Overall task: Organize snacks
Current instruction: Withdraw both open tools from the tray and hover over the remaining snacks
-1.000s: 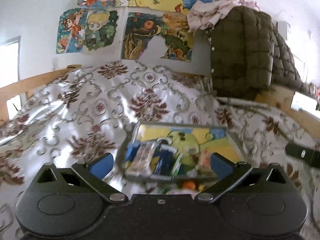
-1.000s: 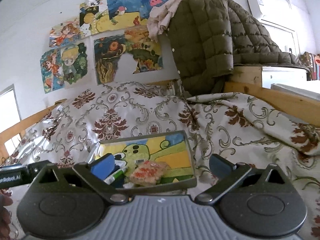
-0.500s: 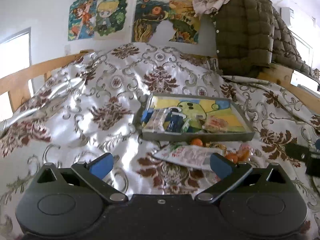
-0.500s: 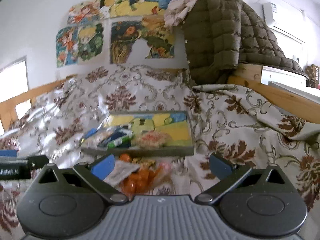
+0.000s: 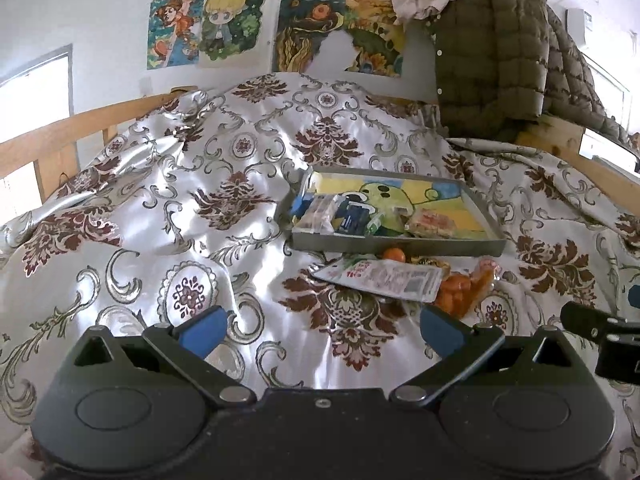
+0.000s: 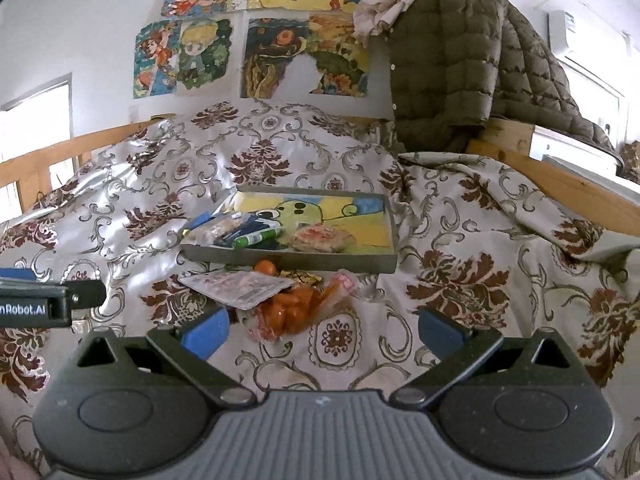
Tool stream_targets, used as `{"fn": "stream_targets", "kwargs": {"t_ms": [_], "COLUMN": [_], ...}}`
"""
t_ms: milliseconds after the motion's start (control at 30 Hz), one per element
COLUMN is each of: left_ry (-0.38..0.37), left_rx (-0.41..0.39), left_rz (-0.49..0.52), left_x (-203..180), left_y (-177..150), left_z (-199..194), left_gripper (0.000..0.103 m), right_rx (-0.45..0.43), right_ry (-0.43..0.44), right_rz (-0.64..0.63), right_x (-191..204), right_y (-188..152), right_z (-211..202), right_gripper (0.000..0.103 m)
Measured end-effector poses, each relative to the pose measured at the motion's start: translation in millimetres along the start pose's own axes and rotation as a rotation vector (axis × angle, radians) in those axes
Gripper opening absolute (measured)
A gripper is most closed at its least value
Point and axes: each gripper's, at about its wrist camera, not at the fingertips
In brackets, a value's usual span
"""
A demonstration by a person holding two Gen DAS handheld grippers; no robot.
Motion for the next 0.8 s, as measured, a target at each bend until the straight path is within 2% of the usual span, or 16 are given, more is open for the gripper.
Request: {"fn": "stream_targets", "kwargs": {"t_ms": [233, 800], "left_ry": [0.019, 0.061], "left_rx": [0.022, 0.084], "left_rz": [0.004, -0.040], "left_x": [-0.8, 4.8], "left_y": [-4.3, -7.9], "left_z": [-4.1, 2.7], "left_gripper": [0.102, 0.102], "right_rx": [0.031, 0.092], "right_ry": [-0.021, -0.001], "right_rz": [0.035, 0.021], "right_x": [-7.4, -0.8], "right_y": [-2.2, -7.4], "right_z": [-1.0, 7.2], "right_gripper": [0.103, 0.103]}}
Point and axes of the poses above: each gripper's, at about its wrist camera, not at the fingertips, and z roughly the way its jaws point, x to its left, y to its top, and after that the axes turned 10 degrees about -x, right-handed
